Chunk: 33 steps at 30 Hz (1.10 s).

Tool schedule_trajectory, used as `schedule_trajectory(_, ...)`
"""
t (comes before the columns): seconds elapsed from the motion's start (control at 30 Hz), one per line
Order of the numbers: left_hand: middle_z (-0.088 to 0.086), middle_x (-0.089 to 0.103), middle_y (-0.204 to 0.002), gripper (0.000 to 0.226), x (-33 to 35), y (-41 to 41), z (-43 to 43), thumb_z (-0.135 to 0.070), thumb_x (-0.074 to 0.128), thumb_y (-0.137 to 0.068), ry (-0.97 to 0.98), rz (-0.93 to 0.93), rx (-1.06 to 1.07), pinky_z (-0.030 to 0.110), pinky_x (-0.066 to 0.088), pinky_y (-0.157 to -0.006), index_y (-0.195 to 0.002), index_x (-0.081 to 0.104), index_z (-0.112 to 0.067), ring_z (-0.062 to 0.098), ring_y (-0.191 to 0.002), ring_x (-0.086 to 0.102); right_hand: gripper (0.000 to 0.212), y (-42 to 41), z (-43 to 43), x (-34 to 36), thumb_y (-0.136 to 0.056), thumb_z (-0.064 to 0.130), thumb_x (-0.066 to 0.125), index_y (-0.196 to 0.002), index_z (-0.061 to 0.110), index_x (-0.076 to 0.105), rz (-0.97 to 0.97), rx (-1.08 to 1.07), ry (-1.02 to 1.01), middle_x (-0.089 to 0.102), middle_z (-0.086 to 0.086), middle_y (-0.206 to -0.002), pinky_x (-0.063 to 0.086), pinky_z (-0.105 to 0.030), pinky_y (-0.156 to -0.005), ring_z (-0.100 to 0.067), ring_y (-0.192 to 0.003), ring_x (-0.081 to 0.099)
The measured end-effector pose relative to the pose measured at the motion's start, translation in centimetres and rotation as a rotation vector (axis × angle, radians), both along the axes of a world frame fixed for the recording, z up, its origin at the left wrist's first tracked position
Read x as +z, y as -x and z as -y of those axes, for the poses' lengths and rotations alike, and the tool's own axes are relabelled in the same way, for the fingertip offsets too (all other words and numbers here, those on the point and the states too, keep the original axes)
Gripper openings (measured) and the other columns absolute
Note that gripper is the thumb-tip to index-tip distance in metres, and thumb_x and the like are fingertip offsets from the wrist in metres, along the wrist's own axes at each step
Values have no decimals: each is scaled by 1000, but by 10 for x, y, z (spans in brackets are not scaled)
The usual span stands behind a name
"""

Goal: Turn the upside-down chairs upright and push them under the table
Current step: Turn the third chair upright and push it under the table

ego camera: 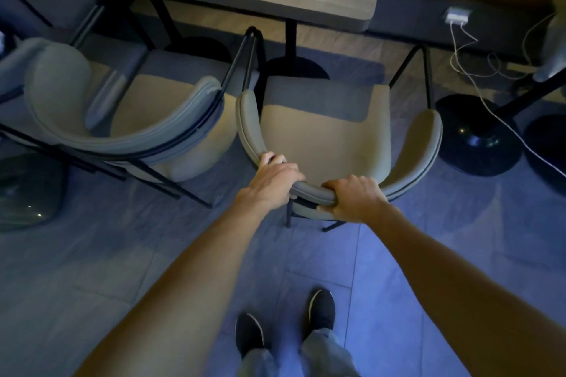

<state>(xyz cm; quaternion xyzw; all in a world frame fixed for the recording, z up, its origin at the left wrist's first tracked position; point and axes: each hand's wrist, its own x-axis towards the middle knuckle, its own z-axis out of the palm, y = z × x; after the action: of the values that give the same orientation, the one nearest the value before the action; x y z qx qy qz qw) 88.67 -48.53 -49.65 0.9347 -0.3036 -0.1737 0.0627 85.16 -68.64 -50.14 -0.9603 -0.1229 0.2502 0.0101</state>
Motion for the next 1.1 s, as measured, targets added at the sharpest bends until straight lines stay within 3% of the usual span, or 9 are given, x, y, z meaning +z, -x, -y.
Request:
schedule_trajectory(0.2,-12,62,-106,30,-5,-7,-38,-23,67,-84,-6,3,-76,39,22,-101,-109,70,-38,18,-107,43,44,13,-37,2,-85,68,51,-113,37,62,26,-41,-41,69,0,-101,42,-33,-72,-25,-93,66)
schedule_trajectory(0.47,-12,62,-111,52,-1,-4,-71,-7,61,-77,6,32,-137,41,22,-106,-120,68,-36,19,-110,44,40,24,-74,-3,-84,64,51,-112,36,61,52,-113,-38,71,3,-99,50,-34,-75,-26,-90,68)
schedule_trajectory(0.57,-13,62,-107,53,-9,-5,-73,-7,64,-72,44,58,-162,42,23,-105,-115,69,-35,18,-108,46,39,27,-74,-6,-81,62,55,-111,37,59,49,-126,-30,71,3,-96,54,-35,-76,-26,-88,69)
schedule_trajectory(0.73,-13,62,-103,52,-15,-9,-74,-6,67,-65,104,66,-181,39,23,-99,-109,70,-33,18,-107,48,42,23,-67,-2,-84,65,50,-119,41,56,74,-83,-13,71,4,-95,48,-33,-71,-27,-86,68)
schedule_trajectory(0.93,-12,62,-106,52,-11,-11,-76,-3,65,-69,141,50,-167,37,21,-98,-113,70,-31,17,-110,46,44,18,-65,2,-85,64,46,-121,41,54,54,-63,-30,71,8,-94,51,-31,-71,-22,-81,67)
schedule_trajectory(1.1,-11,60,-108,51,-3,-9,-71,-4,63,-75,119,31,-140,36,18,-100,-117,69,-32,17,-112,43,42,19,-67,0,-80,65,54,-115,42,57,28,-111,-31,71,9,-92,52,-32,-70,-21,-82,67)
